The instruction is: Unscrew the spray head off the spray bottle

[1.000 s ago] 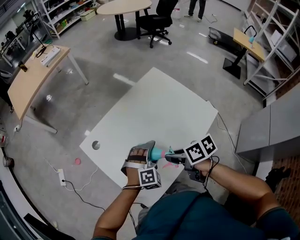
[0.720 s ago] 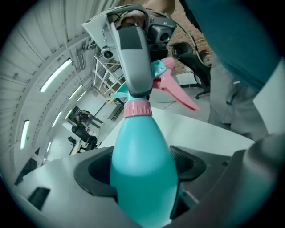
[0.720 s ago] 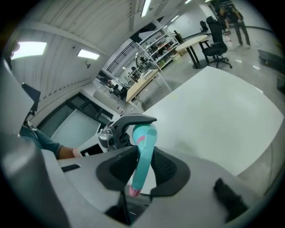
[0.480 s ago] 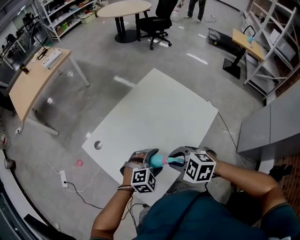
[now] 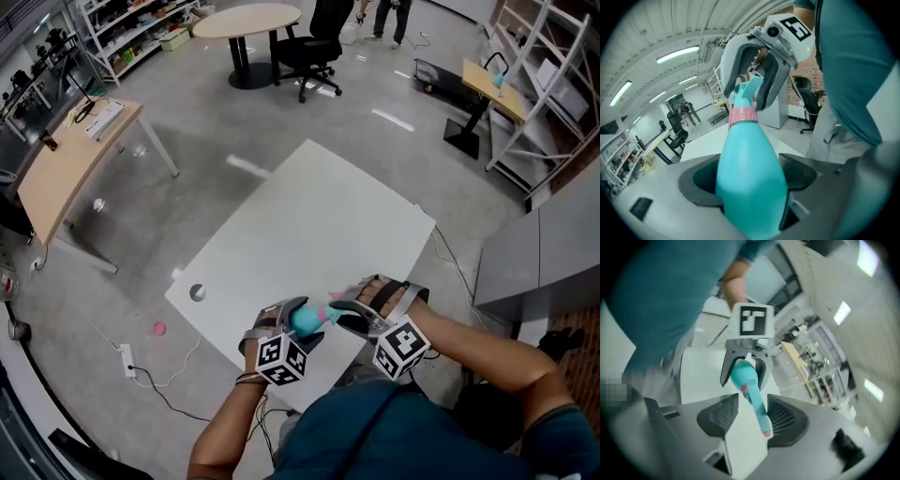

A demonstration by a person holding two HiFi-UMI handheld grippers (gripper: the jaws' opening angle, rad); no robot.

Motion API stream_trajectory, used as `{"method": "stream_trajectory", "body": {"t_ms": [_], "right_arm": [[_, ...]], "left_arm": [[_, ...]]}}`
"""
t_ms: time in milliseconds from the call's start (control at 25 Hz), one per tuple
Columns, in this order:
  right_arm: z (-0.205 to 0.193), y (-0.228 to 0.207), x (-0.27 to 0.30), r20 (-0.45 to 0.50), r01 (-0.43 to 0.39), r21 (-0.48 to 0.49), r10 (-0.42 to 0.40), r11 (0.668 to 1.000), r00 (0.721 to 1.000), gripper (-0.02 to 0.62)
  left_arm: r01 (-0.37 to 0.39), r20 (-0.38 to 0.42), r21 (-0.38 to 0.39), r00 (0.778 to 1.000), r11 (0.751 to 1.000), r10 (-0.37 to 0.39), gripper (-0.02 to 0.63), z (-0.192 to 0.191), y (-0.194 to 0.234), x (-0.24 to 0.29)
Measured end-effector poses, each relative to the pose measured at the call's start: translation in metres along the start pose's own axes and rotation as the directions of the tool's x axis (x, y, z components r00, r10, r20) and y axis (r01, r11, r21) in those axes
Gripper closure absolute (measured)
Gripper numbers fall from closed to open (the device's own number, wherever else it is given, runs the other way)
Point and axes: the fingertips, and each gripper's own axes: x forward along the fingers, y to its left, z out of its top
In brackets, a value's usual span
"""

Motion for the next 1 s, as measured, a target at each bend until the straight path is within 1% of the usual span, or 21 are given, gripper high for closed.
{"method": "stream_trajectory", "body": {"t_ms": [40, 80, 120, 160, 200, 240, 280, 320, 360, 400, 440, 480, 560, 640, 720, 760, 800, 840, 880, 920, 1000], "right_arm": [[0.002, -0.004, -0.001, 0.035, -0.032, 0.194, 0.026, 0.98, 0.999, 0.408], [0.004, -0.01, -0.002, 0.084, -0.067, 0.399, 0.037, 0.914, 0.996, 0.385], [0.004, -0.017, -0.004, 0.133, -0.099, 0.59, 0.024, 0.801, 0.991, 0.359], [0.0, -0.025, -0.007, 0.171, -0.123, 0.747, -0.009, 0.653, 0.985, 0.343], [-0.006, -0.032, -0.008, 0.193, -0.145, 0.865, -0.052, 0.48, 0.98, 0.341], [-0.014, -0.037, -0.009, 0.205, -0.171, 0.943, -0.093, 0.287, 0.974, 0.341], [-0.022, -0.04, -0.01, 0.215, -0.206, 0.975, -0.128, 0.08, 0.968, 0.341], [-0.028, -0.042, -0.009, 0.228, -0.248, 0.96, -0.157, -0.127, 0.961, 0.342], [-0.032, -0.043, -0.009, 0.245, -0.294, 0.904, -0.185, -0.31, 0.952, 0.342], [-0.033, -0.044, -0.01, 0.266, -0.336, 0.829, -0.214, -0.446, 0.94, 0.342], [-0.032, -0.046, -0.011, 0.28, -0.367, 0.765, -0.239, -0.529, 0.93, 0.342], [-0.031, -0.047, -0.012, 0.283, -0.38, 0.729, -0.254, -0.569, 0.925, 0.342], [-0.034, -0.047, -0.009, 0.266, -0.371, 0.706, -0.259, -0.603, 0.928, 0.342], [-0.041, -0.042, -0.002, 0.249, -0.357, 0.681, -0.256, -0.639, 0.934, 0.342], [-0.047, -0.036, 0.004, 0.242, -0.356, 0.642, -0.262, -0.679, 0.934, 0.342], [-0.049, -0.035, 0.006, 0.241, -0.359, 0.626, -0.266, -0.692, 0.933, 0.342], [-0.051, -0.034, 0.006, 0.241, -0.358, 0.624, -0.264, -0.695, 0.934, 0.342], [-0.052, -0.033, 0.006, 0.244, -0.352, 0.638, -0.254, -0.685, 0.936, 0.344], [-0.053, -0.032, 0.005, 0.249, -0.342, 0.664, -0.235, -0.665, 0.94, 0.354], [-0.055, -0.029, 0.005, 0.256, -0.33, 0.694, -0.209, -0.639, 0.944, 0.387], [-0.057, -0.024, 0.005, 0.268, -0.307, 0.752, -0.155, -0.583, 0.951, 0.5]], "left_arm": [[-0.032, -0.013, -0.006, 0.999, 0.999, 0.032, 0.218, -0.003, 0.005, 0.0], [-0.067, -0.03, -0.016, 0.997, 0.998, 0.067, 0.218, -0.006, 0.01, -0.001], [-0.104, -0.048, -0.029, 0.994, 0.994, 0.102, 0.218, -0.01, 0.016, -0.001], [-0.143, -0.069, -0.04, 0.988, 0.989, 0.14, 0.218, -0.014, 0.023, -0.001], [-0.181, -0.092, -0.042, 0.98, 0.983, 0.177, 0.218, -0.019, 0.029, -0.001], [-0.217, -0.115, -0.035, 0.971, 0.976, 0.212, 0.218, -0.024, 0.035, -0.002], [-0.247, -0.136, -0.023, 0.961, 0.969, 0.241, 0.218, -0.028, 0.041, -0.003], [-0.27, -0.151, -0.011, 0.952, 0.963, 0.265, 0.218, -0.031, 0.045, -0.004], [-0.289, -0.162, 0.0, 0.945, 0.957, 0.286, 0.218, -0.032, 0.048, -0.005], [-0.308, -0.169, 0.018, 0.937, 0.951, 0.307, 0.218, -0.031, 0.05, -0.005], [-0.328, -0.175, 0.047, 0.927, 0.944, 0.331, 0.218, -0.029, 0.052, -0.006], [-0.347, -0.178, 0.084, 0.917, 0.934, 0.356, 0.218, -0.027, 0.055, -0.006], [-0.379, -0.168, 0.148, 0.901, 0.913, 0.401, 0.218, -0.02, 0.058, -0.007], [-0.408, -0.138, 0.193, 0.889, 0.892, 0.436, 0.218, -0.012, 0.057, -0.006], [-0.42, -0.111, 0.24, 0.884, 0.875, 0.455, 0.218, -0.004, 0.054, -0.006], [-0.416, -0.104, 0.261, 0.885, 0.871, 0.454, 0.218, -0.001, 0.051, -0.006], [-0.409, -0.096, 0.275, 0.889, 0.87, 0.448, 0.218, 0.001, 0.049, -0.007], [-0.401, -0.088, 0.284, 0.893, 0.871, 0.44, 0.218, 0.003, 0.046, -0.007], [-0.393, -0.082, 0.289, 0.898, 0.873, 0.432, 0.218, 0.004, 0.043, -0.006], [-0.384, -0.076, 0.291, 0.904, 0.876, 0.422, 0.218, 0.006, 0.04, -0.004], [-0.366, -0.056, 0.261, 0.918, 0.894, 0.392, 0.221, 0.01, 0.033, -0.002]]}}
